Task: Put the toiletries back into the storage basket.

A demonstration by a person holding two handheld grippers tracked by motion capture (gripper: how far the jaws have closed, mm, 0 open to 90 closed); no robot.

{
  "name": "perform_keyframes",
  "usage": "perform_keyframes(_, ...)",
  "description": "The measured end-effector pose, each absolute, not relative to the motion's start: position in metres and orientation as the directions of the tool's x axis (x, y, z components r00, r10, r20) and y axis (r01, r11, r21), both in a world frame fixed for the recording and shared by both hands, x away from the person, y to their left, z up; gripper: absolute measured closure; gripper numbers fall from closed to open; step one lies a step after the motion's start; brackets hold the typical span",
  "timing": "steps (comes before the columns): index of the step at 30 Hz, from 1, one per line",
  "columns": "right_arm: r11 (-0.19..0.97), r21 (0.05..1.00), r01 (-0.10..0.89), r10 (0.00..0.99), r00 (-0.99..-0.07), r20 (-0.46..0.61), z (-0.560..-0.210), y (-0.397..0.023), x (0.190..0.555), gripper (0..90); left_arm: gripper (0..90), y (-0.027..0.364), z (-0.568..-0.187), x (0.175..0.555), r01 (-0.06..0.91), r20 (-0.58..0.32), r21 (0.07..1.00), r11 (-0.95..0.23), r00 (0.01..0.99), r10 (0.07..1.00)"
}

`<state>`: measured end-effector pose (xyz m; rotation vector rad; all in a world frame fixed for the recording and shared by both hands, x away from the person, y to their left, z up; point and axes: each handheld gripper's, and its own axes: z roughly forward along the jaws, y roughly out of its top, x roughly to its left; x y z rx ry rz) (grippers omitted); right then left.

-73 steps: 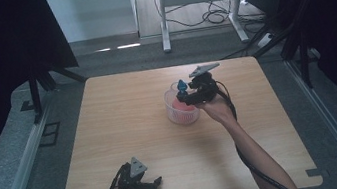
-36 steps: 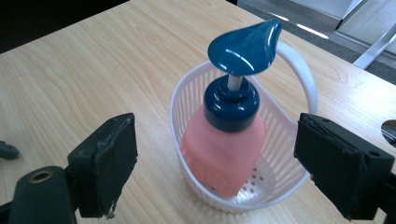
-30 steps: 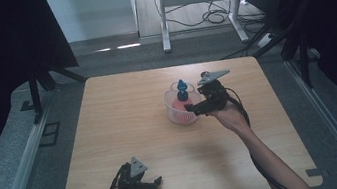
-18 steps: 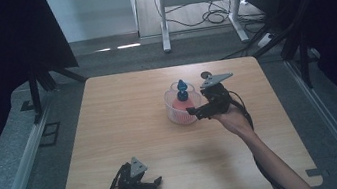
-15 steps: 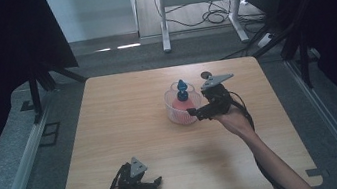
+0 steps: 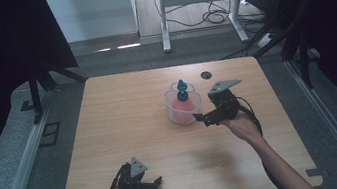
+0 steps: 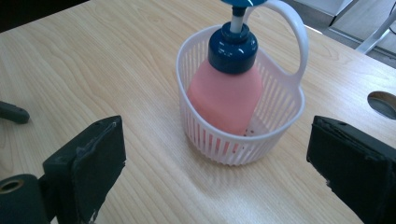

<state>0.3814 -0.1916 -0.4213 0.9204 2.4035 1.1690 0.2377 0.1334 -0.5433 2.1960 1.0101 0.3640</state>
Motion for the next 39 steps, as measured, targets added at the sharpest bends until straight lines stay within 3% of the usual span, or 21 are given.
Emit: perform_keyframes(39, 0.462, 0.778, 0.427, 0.695, -0.719, -0.018, -0.448, -0.245, 0.334, 1.2, 10.9, 0.133, -0.543, 0.237, 0.562, -0.029, 0.686, -0.462, 0.655, 0.755)
